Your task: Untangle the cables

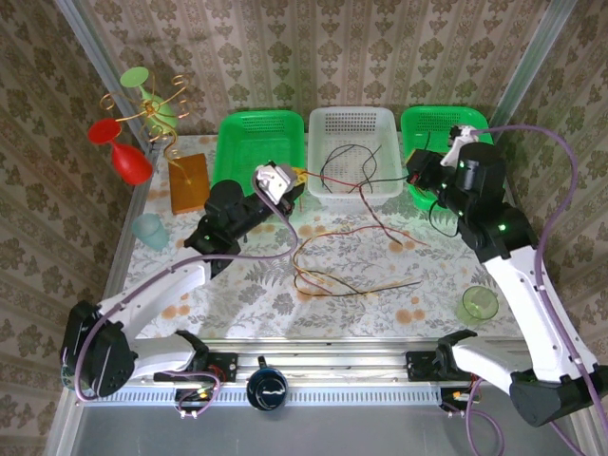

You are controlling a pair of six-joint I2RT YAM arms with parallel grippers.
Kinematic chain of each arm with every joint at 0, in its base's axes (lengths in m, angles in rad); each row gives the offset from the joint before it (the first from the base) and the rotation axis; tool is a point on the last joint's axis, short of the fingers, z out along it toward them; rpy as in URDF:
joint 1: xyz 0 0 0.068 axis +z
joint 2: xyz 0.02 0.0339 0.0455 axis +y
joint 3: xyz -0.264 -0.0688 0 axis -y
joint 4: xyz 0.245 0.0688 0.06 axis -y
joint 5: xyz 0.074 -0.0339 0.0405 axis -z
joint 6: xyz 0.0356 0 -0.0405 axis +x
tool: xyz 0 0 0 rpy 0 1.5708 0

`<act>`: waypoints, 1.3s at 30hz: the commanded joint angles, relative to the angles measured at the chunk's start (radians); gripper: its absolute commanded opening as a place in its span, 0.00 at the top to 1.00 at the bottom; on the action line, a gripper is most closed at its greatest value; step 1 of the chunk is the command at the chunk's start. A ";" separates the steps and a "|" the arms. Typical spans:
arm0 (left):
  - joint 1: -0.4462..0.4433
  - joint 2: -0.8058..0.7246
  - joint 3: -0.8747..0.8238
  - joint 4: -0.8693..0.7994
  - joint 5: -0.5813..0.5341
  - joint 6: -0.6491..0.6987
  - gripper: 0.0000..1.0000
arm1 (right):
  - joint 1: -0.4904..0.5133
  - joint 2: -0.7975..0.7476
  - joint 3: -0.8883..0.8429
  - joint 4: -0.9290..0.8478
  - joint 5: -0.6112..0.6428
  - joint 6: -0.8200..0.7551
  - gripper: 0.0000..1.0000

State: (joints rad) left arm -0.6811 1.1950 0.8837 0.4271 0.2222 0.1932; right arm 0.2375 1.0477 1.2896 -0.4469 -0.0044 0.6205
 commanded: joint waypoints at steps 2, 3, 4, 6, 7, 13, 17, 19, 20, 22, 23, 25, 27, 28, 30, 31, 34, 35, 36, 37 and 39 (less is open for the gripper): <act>-0.002 -0.071 0.027 -0.169 -0.136 0.081 1.00 | -0.025 -0.028 -0.021 -0.074 0.174 -0.102 1.00; -0.001 -0.085 0.026 -0.190 -0.169 0.083 1.00 | -0.028 -0.039 -0.023 -0.078 0.212 -0.114 1.00; 0.001 -0.100 0.024 -0.212 -0.209 0.081 1.00 | -0.030 -0.052 -0.031 -0.077 0.255 -0.127 1.00; 0.009 -0.129 0.016 -0.246 -0.296 0.068 1.00 | -0.039 -0.082 -0.047 -0.065 0.333 -0.145 1.00; 0.017 -0.147 0.009 -0.267 -0.339 0.057 1.00 | -0.045 -0.101 -0.059 -0.052 0.377 -0.150 1.00; 0.118 -0.270 -0.067 -0.321 -0.487 -0.077 1.00 | -0.073 -0.209 -0.138 0.029 0.564 -0.183 1.00; 0.194 -0.352 -0.119 -0.350 -0.557 -0.175 1.00 | -0.089 -0.266 -0.175 0.038 0.689 -0.176 1.00; 0.218 -0.385 -0.135 -0.370 -0.586 -0.213 1.00 | -0.100 -0.292 -0.195 0.048 0.727 -0.173 1.00; 0.242 -0.400 -0.143 -0.377 -0.602 -0.232 1.00 | -0.104 -0.308 -0.207 0.056 0.739 -0.171 1.00; 0.268 -0.423 -0.153 -0.390 -0.621 -0.258 1.00 | -0.115 -0.329 -0.225 0.069 0.765 -0.167 1.00; 0.278 -0.433 -0.159 -0.395 -0.628 -0.270 1.00 | -0.120 -0.340 -0.231 0.068 0.789 -0.157 1.00; 0.293 -0.445 -0.163 -0.408 -0.638 -0.289 1.00 | -0.127 -0.353 -0.237 0.059 0.841 -0.136 1.00; 0.305 -0.451 -0.163 -0.423 -0.644 -0.303 1.00 | -0.130 -0.366 -0.237 0.037 0.907 -0.101 1.00; 0.307 -0.452 -0.163 -0.427 -0.645 -0.308 1.00 | -0.132 -0.373 -0.241 0.033 0.928 -0.092 1.00; 0.310 -0.453 -0.164 -0.425 -0.633 -0.326 1.00 | -0.134 -0.390 -0.264 0.065 0.935 -0.097 1.00; 0.311 -0.451 -0.166 -0.419 -0.619 -0.330 1.00 | -0.136 -0.395 -0.276 0.080 0.919 -0.104 1.00; 0.311 -0.441 -0.171 -0.390 -0.556 -0.353 1.00 | -0.138 -0.394 -0.280 0.086 0.843 -0.099 1.00; 0.311 -0.435 -0.169 -0.381 -0.532 -0.362 1.00 | -0.138 -0.391 -0.277 0.082 0.830 -0.094 1.00; 0.310 -0.428 -0.166 -0.374 -0.511 -0.369 1.00 | -0.138 -0.387 -0.276 0.087 0.822 -0.093 1.00; 0.311 -0.422 -0.162 -0.371 -0.494 -0.373 1.00 | -0.139 -0.384 -0.276 0.102 0.813 -0.099 1.00; 0.309 -0.406 -0.149 -0.370 -0.455 -0.387 1.00 | -0.140 -0.368 -0.269 0.156 0.791 -0.126 1.00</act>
State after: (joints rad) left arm -0.3771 0.7753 0.7200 0.0307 -0.3084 -0.1478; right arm 0.1024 0.6678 1.0195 -0.3801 0.8043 0.4995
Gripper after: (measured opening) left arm 0.049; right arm 0.068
